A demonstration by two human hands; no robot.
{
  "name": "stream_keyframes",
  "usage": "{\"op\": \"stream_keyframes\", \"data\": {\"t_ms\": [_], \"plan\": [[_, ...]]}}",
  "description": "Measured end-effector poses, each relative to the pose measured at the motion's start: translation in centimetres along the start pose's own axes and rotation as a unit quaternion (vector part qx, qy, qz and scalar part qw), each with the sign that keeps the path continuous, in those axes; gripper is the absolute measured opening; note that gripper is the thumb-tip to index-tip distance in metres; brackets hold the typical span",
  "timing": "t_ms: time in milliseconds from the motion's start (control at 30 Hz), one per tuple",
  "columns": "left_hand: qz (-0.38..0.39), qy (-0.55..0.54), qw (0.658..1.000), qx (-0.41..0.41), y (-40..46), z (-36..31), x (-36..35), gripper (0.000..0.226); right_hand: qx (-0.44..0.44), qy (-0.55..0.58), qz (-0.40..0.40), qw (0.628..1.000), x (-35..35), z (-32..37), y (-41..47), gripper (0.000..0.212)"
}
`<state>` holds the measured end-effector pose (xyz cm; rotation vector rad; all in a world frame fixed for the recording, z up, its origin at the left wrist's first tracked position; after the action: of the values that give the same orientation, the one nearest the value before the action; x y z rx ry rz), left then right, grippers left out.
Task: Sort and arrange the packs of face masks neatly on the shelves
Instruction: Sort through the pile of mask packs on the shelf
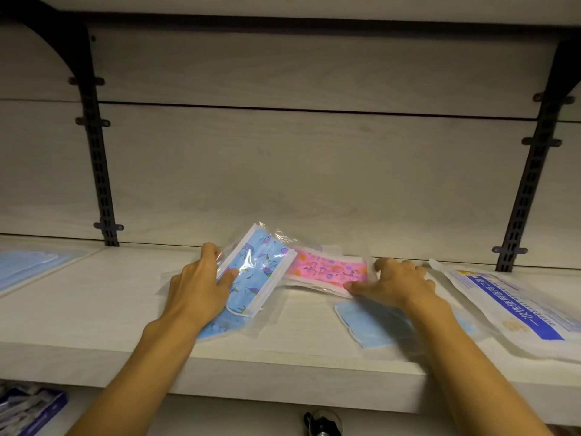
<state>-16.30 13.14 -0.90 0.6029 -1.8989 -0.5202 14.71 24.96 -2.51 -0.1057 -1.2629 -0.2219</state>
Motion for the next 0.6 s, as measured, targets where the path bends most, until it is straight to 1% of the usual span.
{"op": "stream_keyframes", "data": {"t_ms": [200,300,400,433,500,567,600], "plan": [[0.018,0.023,1.0,-0.003,0.0,-0.1,-0.4,0.036,0.033,0.095,-0.024,0.995,0.9,0.4,-0.1,0.067],[0.03,0.022,0.999,-0.005,0.0,0.0,-0.7,0.047,0.044,0.154,-0.021,0.987,1.2,0.8,-0.1,0.072],[0.03,0.022,0.999,-0.016,0.1,-0.2,-0.7,0.056,0.032,0.212,-0.019,0.976,1.5,0.5,0.4,0.078],[0.029,0.021,0.999,-0.021,0.1,-0.3,-0.6,0.058,0.027,0.243,-0.018,0.969,1.8,0.4,0.4,0.078],[0.022,0.009,0.999,-0.023,0.0,-0.3,-0.6,0.059,0.02,0.331,-0.011,0.943,2.6,0.1,0.3,0.078],[0.016,-0.012,1.0,-0.017,0.0,-0.1,-0.5,0.056,-0.004,0.426,-0.001,0.905,3.2,-0.7,0.3,0.074],[0.014,-0.019,1.0,-0.013,0.0,0.0,-0.5,0.052,-0.019,0.468,0.008,0.884,3.3,-1.1,0.4,0.066]]}}
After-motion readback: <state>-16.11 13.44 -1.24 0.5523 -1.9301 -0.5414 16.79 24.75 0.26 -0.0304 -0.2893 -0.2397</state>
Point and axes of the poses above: each hand's wrist, its own y-axis towards the middle knuckle, its own x-axis out of the back of the hand, z = x × y, the point moved 10 cm from there along y, towards the middle knuckle, and after that the axes turned 15 degrees about -x, right-handed, at the moved point
